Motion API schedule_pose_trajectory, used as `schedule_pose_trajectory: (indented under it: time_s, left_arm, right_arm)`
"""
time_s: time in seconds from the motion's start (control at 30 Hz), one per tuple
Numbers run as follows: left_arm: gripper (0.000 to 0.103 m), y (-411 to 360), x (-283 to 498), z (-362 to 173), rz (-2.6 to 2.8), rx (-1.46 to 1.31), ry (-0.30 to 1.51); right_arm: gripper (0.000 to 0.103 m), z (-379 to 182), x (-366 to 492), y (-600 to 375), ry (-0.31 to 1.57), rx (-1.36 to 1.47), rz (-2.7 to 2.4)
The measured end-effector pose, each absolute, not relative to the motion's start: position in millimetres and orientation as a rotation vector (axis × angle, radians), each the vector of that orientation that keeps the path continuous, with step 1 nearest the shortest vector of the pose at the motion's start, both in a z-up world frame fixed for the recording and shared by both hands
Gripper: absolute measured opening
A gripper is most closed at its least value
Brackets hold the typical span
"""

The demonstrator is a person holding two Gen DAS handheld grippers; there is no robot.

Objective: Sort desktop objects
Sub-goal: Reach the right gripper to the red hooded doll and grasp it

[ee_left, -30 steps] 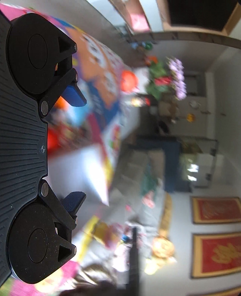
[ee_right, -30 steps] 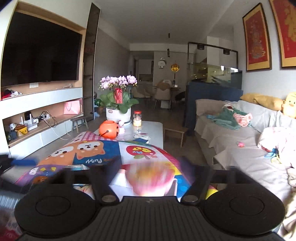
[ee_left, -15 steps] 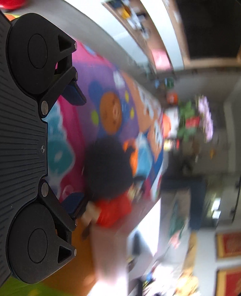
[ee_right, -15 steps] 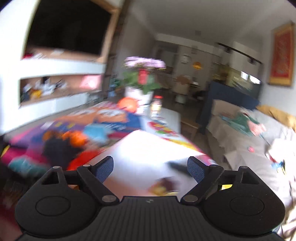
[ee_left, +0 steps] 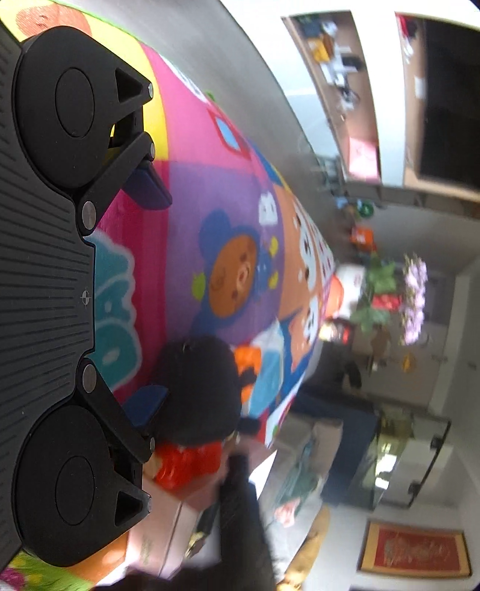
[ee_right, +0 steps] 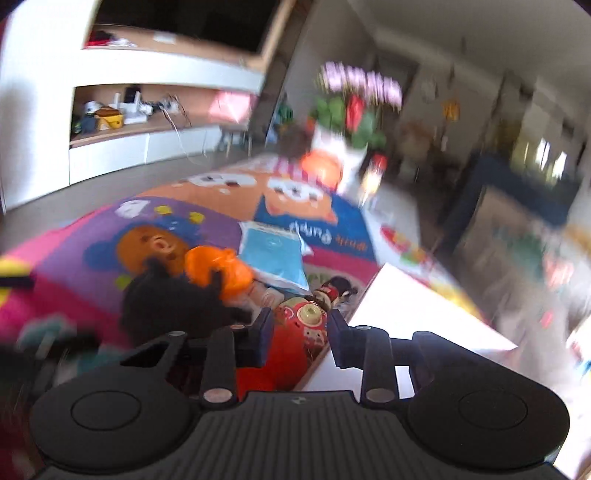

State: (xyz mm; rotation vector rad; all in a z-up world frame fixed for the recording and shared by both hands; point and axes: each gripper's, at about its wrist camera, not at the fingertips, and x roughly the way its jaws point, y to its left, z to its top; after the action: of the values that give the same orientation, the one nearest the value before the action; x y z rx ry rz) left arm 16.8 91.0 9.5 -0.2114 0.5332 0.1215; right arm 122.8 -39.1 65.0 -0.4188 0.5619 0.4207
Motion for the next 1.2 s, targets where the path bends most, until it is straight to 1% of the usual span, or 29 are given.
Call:
schedule_pose_trajectory:
  time_s: [0.03,0.1,0.2,0.4,0.57,0.67,0.73,0.77,0.8,0.83,0.9,0.93,0.97,1.0,1.2]
  left_arm:
    - [0.103,89,16,9,0.104,-0.206,0.539]
    - [0.103,87,15,9,0.056,-0.203,0.553]
    - [0.103,85,10,8,-0.008,-0.196,0.570]
    - [0.103,77,1,7,-0.116,-0.151,0.578]
    - [0.103,76,0,5,-0.117,-0.154,0.587]
    - [0.103,78,3,5,-0.103,-0.163,0.606]
    - [0.103,78,3,5,-0.093,-0.162,0.611]
    - [0.103,77,3,5,-0.087,-0.156,0.613]
    - [0.103,77,4,5,-0.083,-0.150,0.614]
    - [0.103,75,4,5,-0.080,-0.140,0.617]
    - [0.103,70,4,5,-0.085,-0.115,0.629]
    - [0.103,66,4,6,-0.095,-0.103,0.636]
    - [0.103,63,4,6,-0.107,-0.093,0.640]
    - [0.103,58,3,6,-0.125,-0.083,0.646]
    - [0.103,21,-5,8,-0.266,0.003,0.664]
  right_arm:
    - [0.029,65,138,-37,0.600,-0.394,0.435]
    - [0.023,62,158,-35,0.655,-0.366,0.444]
    - [0.018,55,172,-35,0.722,-0.334,0.483]
    - [0.017,47,151,-39,0.840,-0.284,0.626]
    - [0.017,50,93,-61,0.817,-0.364,0.721]
    - [0.019,48,56,-82,0.743,-0.449,0.701]
    - [0.023,45,37,-98,0.704,-0.491,0.665]
    - [0.029,44,30,-107,0.682,-0.498,0.638]
    - [0.038,43,25,-116,0.670,-0.500,0.611]
    - [0.043,43,21,-126,0.664,-0.490,0.578]
    - [0.069,43,16,-148,0.658,-0.436,0.515]
    - [0.075,43,14,-160,0.660,-0.406,0.487]
    - [0.086,42,13,-171,0.659,-0.377,0.457]
    - [0.090,41,10,-182,0.660,-0.347,0.425]
    - [0.091,39,-7,-237,0.709,-0.136,0.375]
